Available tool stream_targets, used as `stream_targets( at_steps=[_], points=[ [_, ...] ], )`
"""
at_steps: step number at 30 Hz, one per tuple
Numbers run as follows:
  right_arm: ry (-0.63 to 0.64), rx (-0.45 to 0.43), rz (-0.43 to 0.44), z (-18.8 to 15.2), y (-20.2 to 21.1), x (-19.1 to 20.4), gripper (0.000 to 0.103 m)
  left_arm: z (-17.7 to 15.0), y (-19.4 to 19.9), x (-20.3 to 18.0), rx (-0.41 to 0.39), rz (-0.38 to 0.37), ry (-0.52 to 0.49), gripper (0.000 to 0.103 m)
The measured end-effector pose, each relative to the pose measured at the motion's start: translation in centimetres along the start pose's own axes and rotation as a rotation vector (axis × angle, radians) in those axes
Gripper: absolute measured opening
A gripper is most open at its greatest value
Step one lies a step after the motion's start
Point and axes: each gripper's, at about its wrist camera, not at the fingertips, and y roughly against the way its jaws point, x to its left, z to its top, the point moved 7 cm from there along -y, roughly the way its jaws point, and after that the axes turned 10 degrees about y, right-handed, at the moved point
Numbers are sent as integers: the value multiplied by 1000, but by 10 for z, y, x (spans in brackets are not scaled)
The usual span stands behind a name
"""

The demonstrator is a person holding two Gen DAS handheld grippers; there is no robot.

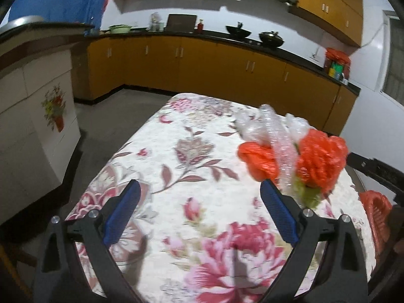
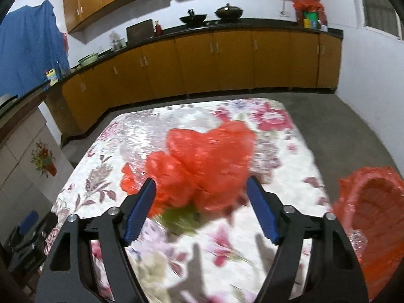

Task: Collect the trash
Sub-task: 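Grasp a large red bag with the right gripper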

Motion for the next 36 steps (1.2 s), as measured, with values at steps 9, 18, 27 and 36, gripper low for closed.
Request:
stream_targets(
  at_steps=[9, 18, 27, 36],
  points=[
    [54, 48, -10, 5, -38, 25, 71, -3, -10, 20, 36, -4, 40, 94],
    [81, 100, 1, -12, -50, 24, 26, -7, -15, 6, 47, -39, 20, 94],
    [73, 39, 1, -15, -19, 4, 21, -7, -17, -21, 47, -81, -21, 94],
    [47, -16, -54, -24, 16, -34, 21, -5, -29, -55, 68, -140, -46, 87]
  ],
)
